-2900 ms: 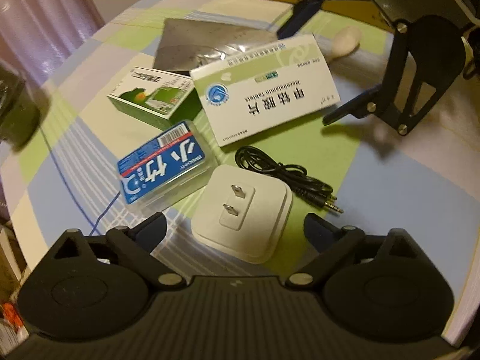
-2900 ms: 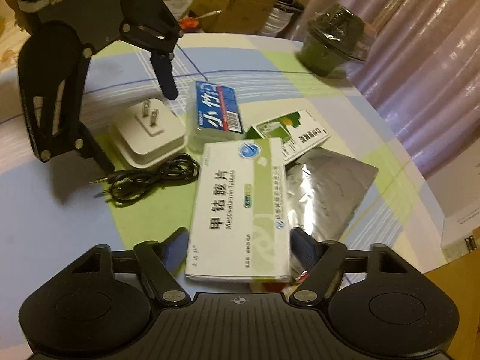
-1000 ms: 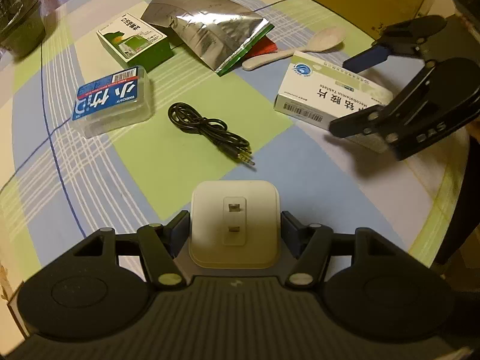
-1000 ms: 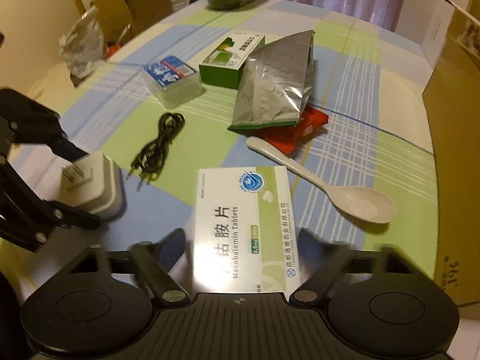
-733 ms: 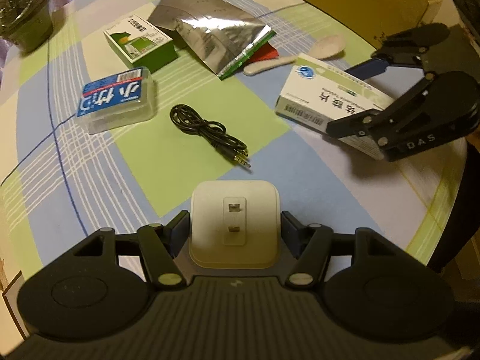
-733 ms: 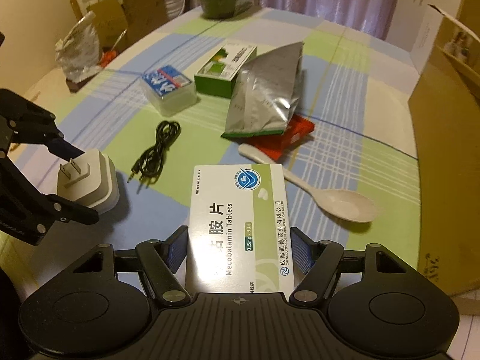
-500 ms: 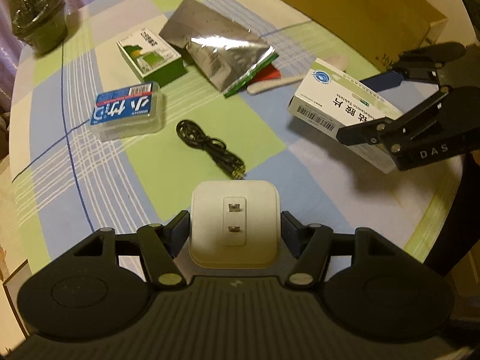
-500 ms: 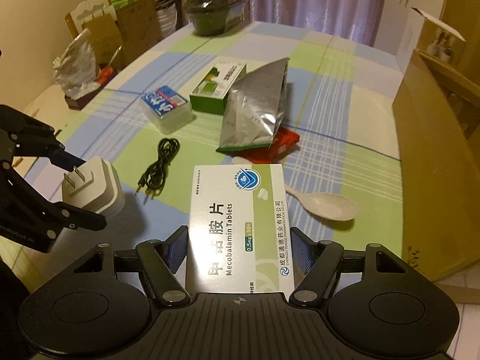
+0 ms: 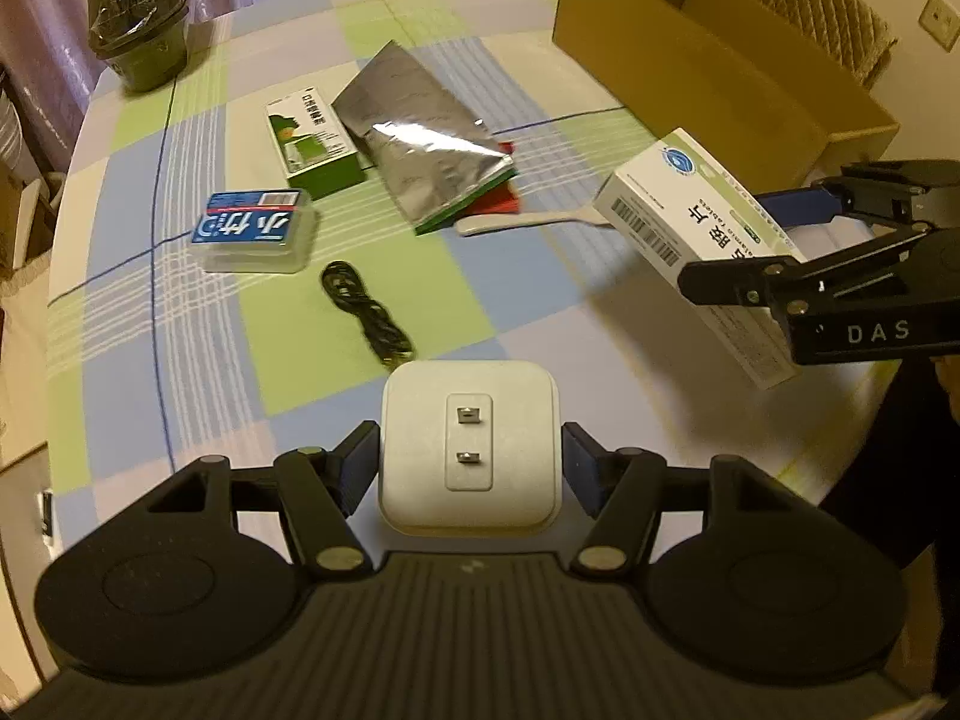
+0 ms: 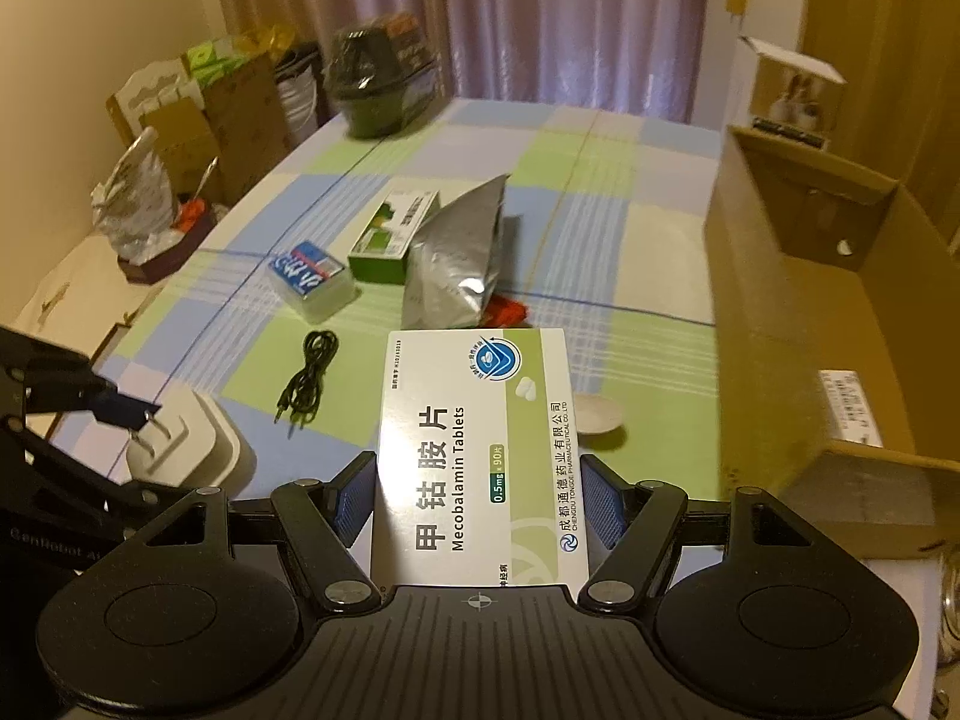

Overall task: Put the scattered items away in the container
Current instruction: 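Carry the plug adapter and Mecobalamin box with both tools over the cardboard box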

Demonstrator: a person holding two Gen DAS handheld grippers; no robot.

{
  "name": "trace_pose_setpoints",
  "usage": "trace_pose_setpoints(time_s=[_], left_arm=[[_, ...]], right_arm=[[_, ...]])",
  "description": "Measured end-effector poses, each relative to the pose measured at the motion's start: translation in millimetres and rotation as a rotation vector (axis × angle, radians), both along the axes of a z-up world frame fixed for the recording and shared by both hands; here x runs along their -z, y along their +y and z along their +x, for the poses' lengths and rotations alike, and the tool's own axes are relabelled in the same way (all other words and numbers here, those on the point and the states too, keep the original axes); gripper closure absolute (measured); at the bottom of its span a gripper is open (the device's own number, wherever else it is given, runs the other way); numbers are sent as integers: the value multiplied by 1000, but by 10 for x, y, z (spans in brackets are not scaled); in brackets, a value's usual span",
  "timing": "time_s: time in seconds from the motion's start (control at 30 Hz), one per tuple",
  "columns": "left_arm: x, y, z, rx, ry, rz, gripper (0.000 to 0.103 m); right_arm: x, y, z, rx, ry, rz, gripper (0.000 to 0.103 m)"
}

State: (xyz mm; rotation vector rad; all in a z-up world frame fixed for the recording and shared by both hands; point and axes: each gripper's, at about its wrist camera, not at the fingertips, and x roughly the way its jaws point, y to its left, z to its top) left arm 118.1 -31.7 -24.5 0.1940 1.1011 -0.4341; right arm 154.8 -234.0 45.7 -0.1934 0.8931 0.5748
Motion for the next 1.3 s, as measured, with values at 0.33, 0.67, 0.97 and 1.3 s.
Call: trace_pose_setpoints(time_s=[0.33,0.67,0.97,1.3], left_arm=[[-277,-323,-219,-5,-35,-56,43],[-486,-831,-155,48,-71,-104,43],[-683,-1464,43,114,-101,-141,43],[-831,-2005,269,168,-116,-178,43]], right_arm=[[-287,-403,-85,75,-47,32,30],[-568,-1008,5,211,-88,45,30],[-740,-1515,166,301,-119,61,30],[-863,-1948,439,345,-161,50,30]])
